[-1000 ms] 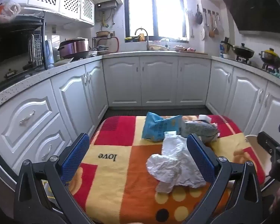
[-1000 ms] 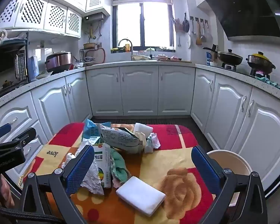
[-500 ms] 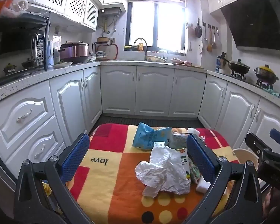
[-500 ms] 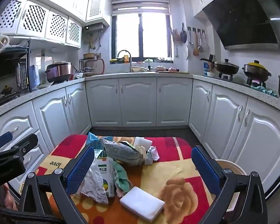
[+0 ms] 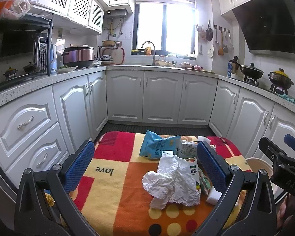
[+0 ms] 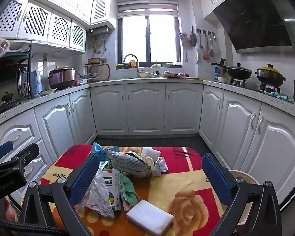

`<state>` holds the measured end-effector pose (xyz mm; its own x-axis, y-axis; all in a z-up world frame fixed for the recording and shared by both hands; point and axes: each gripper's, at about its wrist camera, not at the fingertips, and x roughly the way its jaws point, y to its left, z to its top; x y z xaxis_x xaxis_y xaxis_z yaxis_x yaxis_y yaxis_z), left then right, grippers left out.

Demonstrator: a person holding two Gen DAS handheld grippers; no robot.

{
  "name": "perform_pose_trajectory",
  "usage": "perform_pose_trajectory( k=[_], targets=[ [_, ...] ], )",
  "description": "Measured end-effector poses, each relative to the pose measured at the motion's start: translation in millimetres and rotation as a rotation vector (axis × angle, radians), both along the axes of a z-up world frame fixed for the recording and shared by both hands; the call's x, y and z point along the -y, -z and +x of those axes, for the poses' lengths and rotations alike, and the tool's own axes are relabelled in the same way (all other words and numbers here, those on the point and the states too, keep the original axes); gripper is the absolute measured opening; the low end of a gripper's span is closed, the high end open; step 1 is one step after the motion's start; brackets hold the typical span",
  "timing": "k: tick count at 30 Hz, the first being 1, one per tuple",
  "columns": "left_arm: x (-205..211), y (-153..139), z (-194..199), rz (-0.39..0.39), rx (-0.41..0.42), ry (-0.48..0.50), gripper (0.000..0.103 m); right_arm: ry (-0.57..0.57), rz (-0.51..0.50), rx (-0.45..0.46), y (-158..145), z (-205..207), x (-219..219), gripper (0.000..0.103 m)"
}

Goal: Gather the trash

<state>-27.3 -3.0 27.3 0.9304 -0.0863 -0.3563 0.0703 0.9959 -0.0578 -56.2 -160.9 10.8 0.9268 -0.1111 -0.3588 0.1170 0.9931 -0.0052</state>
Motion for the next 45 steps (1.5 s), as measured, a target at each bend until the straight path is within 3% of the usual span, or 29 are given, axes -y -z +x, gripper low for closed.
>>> perform_pose_trajectory(
  k=[45],
  targets=[
    [3.7, 7.5, -1.0, 0.026, 0.008, -0.040, 0.103, 0.011, 0.003, -0.012, 2.3, 0.3, 5.4, 0.103]
  ],
)
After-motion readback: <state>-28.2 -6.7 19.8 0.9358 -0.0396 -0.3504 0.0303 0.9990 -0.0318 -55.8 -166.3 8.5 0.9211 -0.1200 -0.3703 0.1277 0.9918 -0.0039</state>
